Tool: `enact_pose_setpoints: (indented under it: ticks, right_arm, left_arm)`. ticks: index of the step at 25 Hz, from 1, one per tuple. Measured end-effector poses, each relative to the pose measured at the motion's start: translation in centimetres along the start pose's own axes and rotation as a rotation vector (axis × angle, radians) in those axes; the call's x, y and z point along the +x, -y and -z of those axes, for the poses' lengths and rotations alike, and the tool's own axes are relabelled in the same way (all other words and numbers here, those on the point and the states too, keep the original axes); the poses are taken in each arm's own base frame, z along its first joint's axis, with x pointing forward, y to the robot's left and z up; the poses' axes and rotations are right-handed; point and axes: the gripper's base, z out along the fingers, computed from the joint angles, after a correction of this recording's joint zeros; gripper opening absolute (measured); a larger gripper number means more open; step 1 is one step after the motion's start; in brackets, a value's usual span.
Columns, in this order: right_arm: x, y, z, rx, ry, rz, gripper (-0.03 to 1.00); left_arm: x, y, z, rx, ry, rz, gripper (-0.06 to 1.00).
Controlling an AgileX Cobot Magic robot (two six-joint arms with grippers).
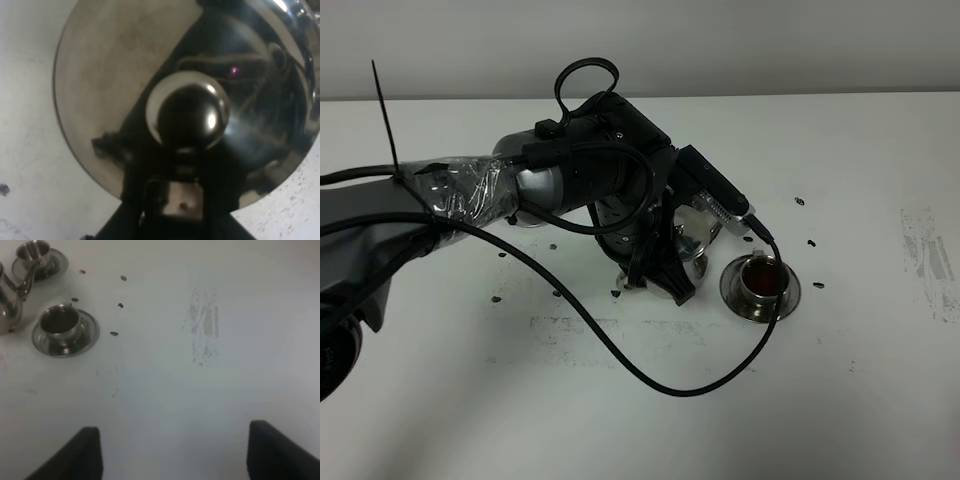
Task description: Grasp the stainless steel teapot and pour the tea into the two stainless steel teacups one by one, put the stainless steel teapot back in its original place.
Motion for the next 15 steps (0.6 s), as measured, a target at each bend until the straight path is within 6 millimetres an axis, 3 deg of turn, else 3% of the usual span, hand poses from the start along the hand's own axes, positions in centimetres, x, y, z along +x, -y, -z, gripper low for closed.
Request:
enact_pose_setpoints:
  ticks: [8,15]
  right_arm:
    - [0.0,0.0,0.0,0.000,0.000,0.000,0.59]
    - [0.0,0.0,0.0,0.000,0.000,0.000,0.59]
  left_arm:
    - [1.0,-2.6,2.5,-0.035,0.020,-0.184,0.18]
    - [2.3,-7.9,5.2,-0.123,0.009,-0.189,0.18]
